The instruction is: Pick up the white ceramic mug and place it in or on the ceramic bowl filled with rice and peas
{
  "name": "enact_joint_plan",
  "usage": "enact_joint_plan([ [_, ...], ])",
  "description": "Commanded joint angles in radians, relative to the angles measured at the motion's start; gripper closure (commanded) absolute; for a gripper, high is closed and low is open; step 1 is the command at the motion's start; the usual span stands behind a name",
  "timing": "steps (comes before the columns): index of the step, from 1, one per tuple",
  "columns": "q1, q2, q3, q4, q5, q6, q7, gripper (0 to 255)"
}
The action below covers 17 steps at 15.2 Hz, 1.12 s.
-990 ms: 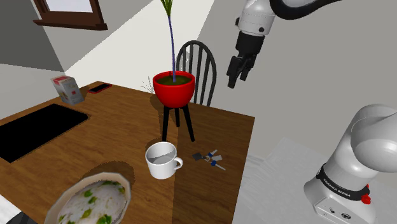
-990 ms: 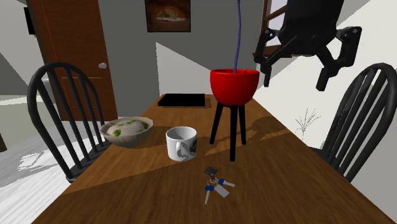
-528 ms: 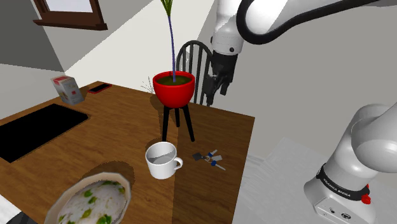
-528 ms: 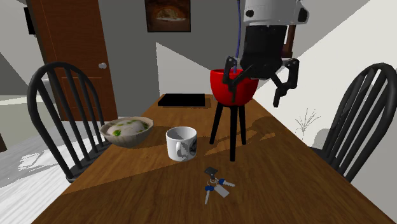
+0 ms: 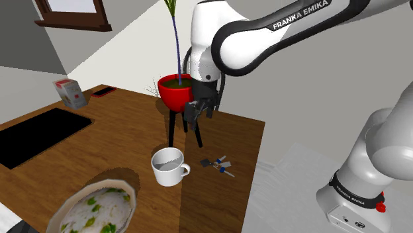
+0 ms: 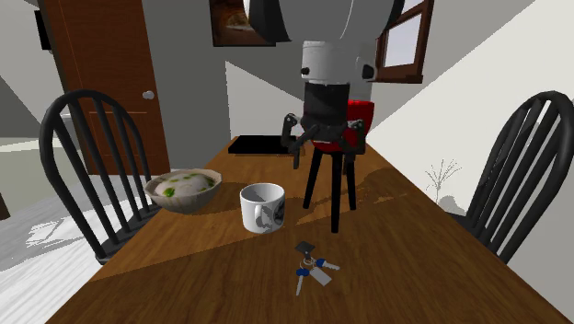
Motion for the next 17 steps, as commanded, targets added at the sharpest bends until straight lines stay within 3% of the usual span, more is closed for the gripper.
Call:
enact_joint_plan([
  [1,0.008,0.080,0.020,0.037,-0.028,0.017,0.033,0],
  [8,0.079,0.354,0.056,0.222,-0.151,0.045,0.166,0],
  [17,0.098,0.409,0.039,0.185,-0.181,0.132,0.186,0],
])
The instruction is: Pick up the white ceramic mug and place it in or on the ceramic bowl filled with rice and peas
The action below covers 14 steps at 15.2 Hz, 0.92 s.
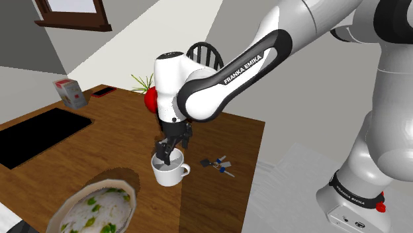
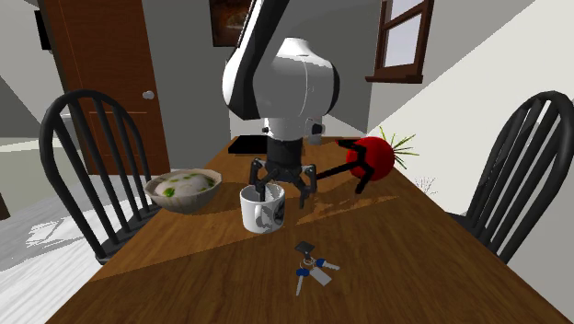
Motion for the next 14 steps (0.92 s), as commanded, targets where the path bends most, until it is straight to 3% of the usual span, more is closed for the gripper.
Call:
enact_joint_plan([
  [1,-0.001,0.003,-0.001,-0.005,-0.001,-0.003,-0.001,0],
  [7,-0.001,0.003,-0.001,-0.005,-0.001,-0.003,-0.001,0],
  [8,-0.001,0.003,-0.001,-0.005,-0.001,-0.003,-0.001,255],
  [14,-0.001,0.003,-0.001,-0.005,-0.001,-0.003,-0.001,255],
])
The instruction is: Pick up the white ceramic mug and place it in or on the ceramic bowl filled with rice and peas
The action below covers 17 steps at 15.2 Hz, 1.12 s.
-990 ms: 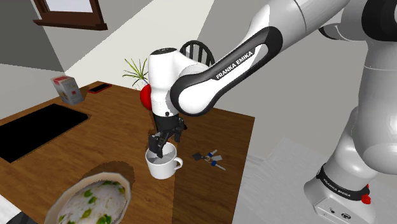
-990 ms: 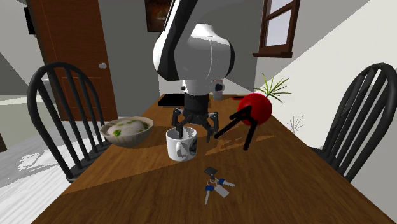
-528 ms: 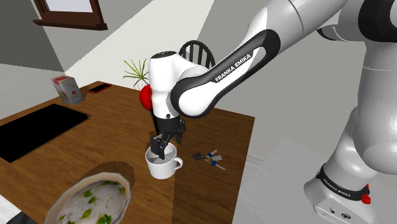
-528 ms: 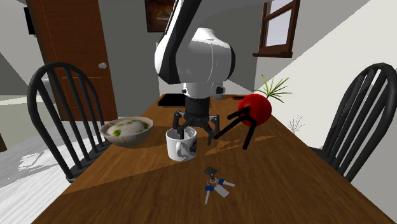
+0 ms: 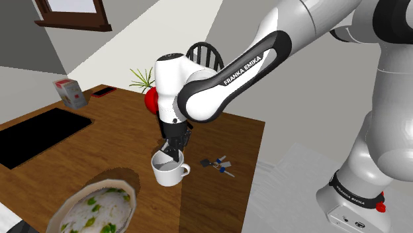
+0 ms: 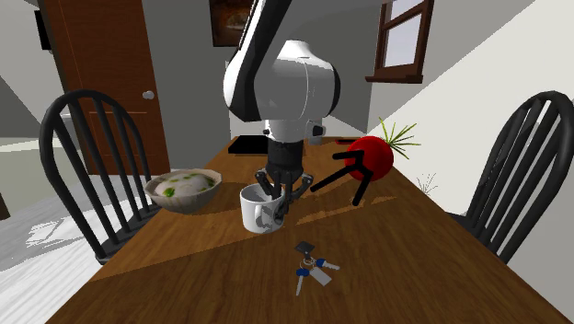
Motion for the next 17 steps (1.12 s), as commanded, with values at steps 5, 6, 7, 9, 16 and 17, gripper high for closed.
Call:
enact_joint_plan([
  [5,-0.003,-0.015,0.004,0.009,0.009,-0.023,-0.005,255],
  [6,-0.004,-0.022,0.005,0.014,0.013,-0.034,-0.007,255],
  [7,-0.006,-0.029,0.007,0.019,0.017,-0.046,-0.010,255],
  [9,-0.008,-0.043,0.010,0.030,0.025,-0.069,-0.014,255],
  [16,-0.015,-0.086,0.017,0.075,0.049,-0.153,-0.027,255],
  [17,-0.016,-0.091,0.018,0.083,0.052,-0.165,-0.029,255],
])
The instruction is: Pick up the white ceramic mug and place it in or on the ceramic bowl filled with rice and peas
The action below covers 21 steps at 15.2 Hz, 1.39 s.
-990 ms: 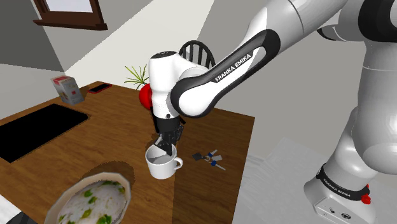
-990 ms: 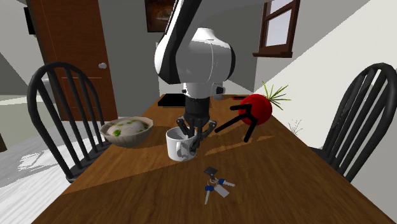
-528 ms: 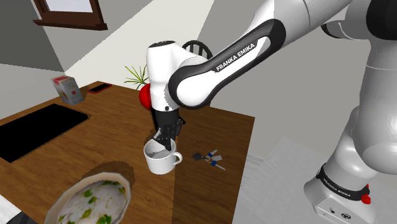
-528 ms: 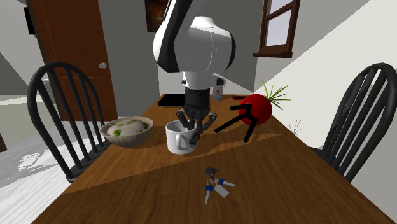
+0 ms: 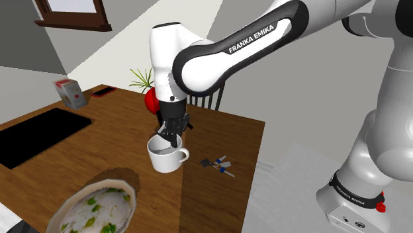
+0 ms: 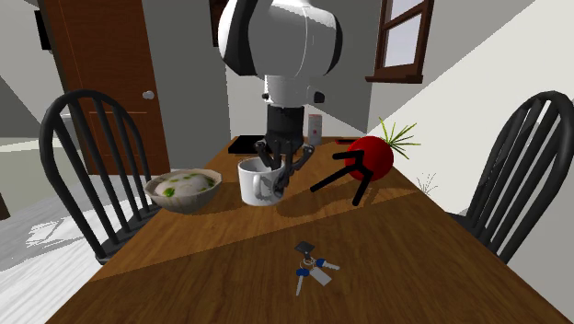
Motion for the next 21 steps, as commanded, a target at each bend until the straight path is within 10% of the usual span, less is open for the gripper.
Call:
enact_joint_plan([
  [1,-0.001,-0.013,0.002,0.012,0.007,-0.024,-0.003,255],
  [21,0.028,-0.020,0.025,0.242,0.010,-0.260,0.038,255],
])
